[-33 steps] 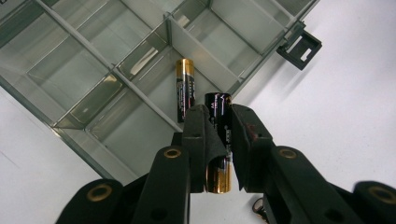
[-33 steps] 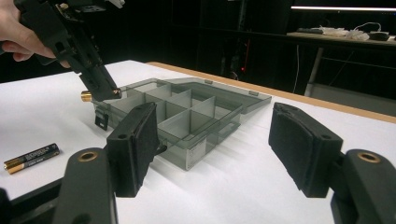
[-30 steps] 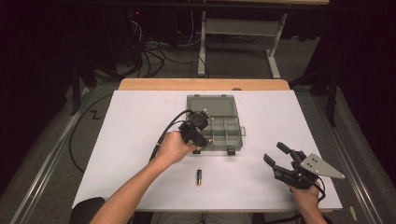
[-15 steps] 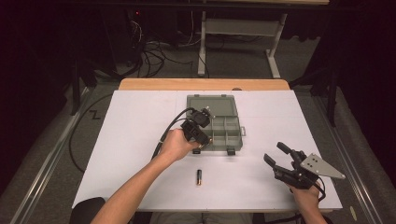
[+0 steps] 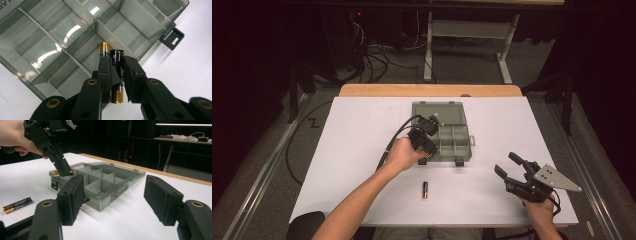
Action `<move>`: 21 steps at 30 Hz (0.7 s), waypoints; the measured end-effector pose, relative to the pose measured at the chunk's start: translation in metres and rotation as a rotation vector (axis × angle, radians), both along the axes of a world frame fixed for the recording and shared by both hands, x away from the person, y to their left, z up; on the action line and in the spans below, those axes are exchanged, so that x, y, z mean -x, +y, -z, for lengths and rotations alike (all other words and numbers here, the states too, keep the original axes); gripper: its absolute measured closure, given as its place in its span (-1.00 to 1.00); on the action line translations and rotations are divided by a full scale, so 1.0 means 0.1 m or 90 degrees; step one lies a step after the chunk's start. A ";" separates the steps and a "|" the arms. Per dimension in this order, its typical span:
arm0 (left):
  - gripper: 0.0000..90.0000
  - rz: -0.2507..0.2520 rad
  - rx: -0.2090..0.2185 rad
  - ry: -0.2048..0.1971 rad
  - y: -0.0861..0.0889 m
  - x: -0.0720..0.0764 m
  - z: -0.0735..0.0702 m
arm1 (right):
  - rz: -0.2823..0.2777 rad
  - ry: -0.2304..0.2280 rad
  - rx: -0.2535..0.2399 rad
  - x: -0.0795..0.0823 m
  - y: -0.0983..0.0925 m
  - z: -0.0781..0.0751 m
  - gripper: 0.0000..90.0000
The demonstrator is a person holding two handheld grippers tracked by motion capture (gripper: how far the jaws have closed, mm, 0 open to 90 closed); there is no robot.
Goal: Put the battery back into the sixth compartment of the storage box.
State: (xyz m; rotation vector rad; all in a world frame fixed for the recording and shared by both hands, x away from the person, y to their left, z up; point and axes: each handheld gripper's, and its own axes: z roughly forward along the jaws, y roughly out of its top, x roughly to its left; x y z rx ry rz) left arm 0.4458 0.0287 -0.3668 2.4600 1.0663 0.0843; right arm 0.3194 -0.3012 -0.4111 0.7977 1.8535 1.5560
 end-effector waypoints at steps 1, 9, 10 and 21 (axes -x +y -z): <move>0.68 -0.001 -0.001 -0.001 -0.01 0.00 0.00 | 0.000 0.000 -0.001 0.00 0.00 0.00 -0.23; 0.68 -0.005 -0.003 -0.006 -0.03 -0.04 0.01 | -0.001 0.000 0.000 0.00 0.00 0.00 -0.23; 0.68 -0.005 -0.004 -0.005 -0.03 -0.04 0.01 | -0.001 0.000 -0.001 0.00 0.00 0.00 -0.23; 0.68 -0.007 -0.001 -0.007 -0.07 -0.07 0.02 | -0.002 -0.001 -0.001 0.00 0.00 0.00 -0.23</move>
